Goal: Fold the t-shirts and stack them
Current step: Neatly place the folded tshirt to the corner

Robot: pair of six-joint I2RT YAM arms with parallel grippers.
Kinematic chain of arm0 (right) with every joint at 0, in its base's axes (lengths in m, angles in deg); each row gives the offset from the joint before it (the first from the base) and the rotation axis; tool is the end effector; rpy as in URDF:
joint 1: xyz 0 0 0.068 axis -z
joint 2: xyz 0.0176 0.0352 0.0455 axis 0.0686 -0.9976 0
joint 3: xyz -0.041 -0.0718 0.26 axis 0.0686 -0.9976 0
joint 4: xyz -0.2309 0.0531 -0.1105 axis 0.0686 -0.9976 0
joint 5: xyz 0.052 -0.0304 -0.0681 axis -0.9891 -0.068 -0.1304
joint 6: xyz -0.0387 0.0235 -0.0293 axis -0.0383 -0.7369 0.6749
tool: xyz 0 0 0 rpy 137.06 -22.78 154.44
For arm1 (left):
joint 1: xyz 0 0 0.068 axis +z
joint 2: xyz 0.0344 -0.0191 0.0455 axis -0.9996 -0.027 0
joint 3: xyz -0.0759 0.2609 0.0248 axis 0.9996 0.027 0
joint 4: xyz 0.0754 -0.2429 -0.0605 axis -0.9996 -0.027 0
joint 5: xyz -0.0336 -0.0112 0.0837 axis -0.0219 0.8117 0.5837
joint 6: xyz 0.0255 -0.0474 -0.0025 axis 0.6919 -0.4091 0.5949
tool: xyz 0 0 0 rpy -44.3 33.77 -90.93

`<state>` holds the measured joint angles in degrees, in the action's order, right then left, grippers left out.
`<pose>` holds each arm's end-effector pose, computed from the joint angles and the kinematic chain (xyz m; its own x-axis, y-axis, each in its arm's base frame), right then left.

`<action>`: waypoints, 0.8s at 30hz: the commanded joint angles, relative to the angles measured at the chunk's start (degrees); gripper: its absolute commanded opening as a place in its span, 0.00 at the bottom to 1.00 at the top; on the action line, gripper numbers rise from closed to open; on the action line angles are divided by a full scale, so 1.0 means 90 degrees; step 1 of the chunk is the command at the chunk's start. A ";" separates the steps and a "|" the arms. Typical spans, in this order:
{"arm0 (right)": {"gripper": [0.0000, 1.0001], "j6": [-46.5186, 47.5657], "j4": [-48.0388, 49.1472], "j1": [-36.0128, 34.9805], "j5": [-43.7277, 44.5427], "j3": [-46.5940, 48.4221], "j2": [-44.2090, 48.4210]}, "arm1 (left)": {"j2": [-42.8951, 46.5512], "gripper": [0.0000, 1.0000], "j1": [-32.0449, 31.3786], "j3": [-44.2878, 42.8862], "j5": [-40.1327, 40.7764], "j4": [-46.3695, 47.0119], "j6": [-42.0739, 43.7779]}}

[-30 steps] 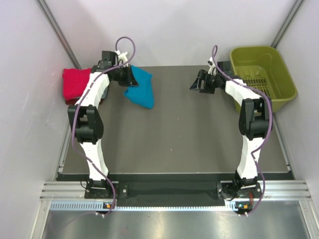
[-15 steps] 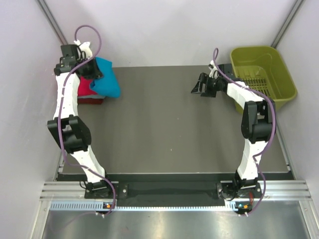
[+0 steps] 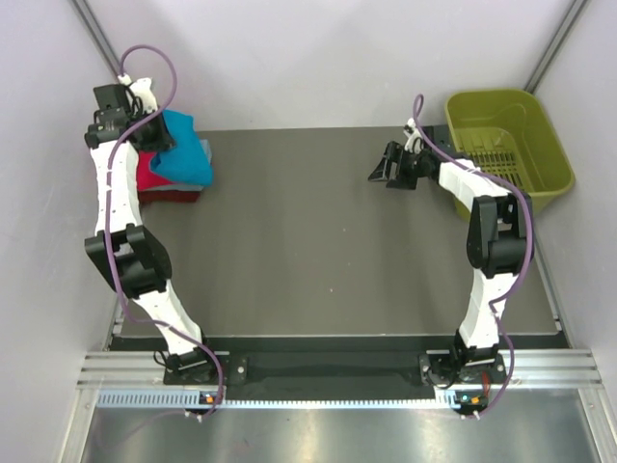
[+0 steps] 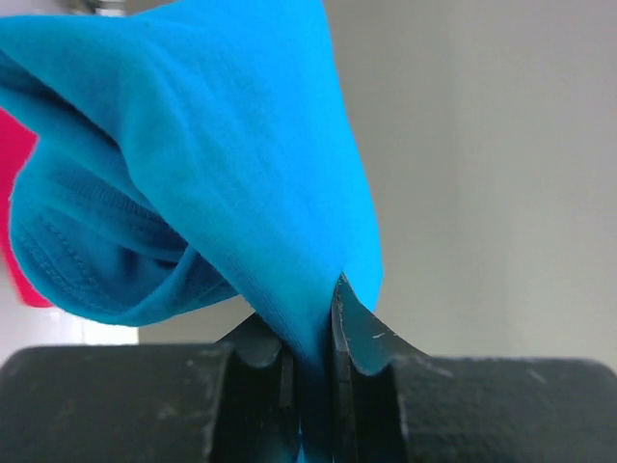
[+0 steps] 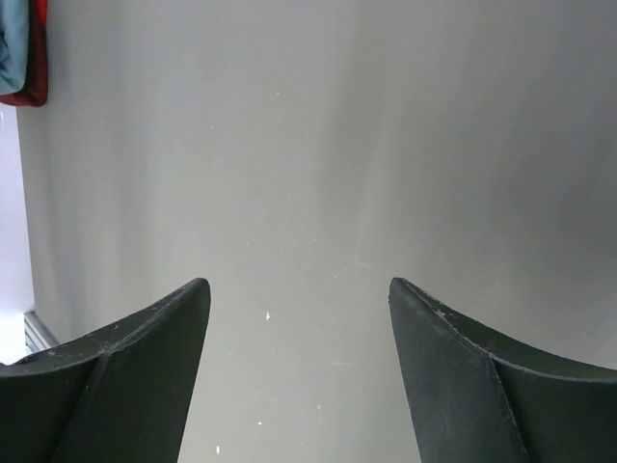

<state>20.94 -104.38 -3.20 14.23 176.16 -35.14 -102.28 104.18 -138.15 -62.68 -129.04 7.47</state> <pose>0.4444 0.0751 0.2212 -0.8363 0.1971 -0.5117 -0.1938 0.7666 0.6121 0.4053 0.1016 0.3921 -0.6023 -0.0902 -0.7932 0.0477 0.9877 -0.1486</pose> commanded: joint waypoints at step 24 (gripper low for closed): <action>0.75 -0.0023 0.0415 0.0041 -0.0079 -0.0425 0.0507 | -0.1082 0.00 -0.0380 -0.1016 0.3410 0.1025 0.1121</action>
<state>20.68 -103.47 -3.16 14.06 173.03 -34.46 -111.50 101.16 -144.07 -38.00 -126.22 15.04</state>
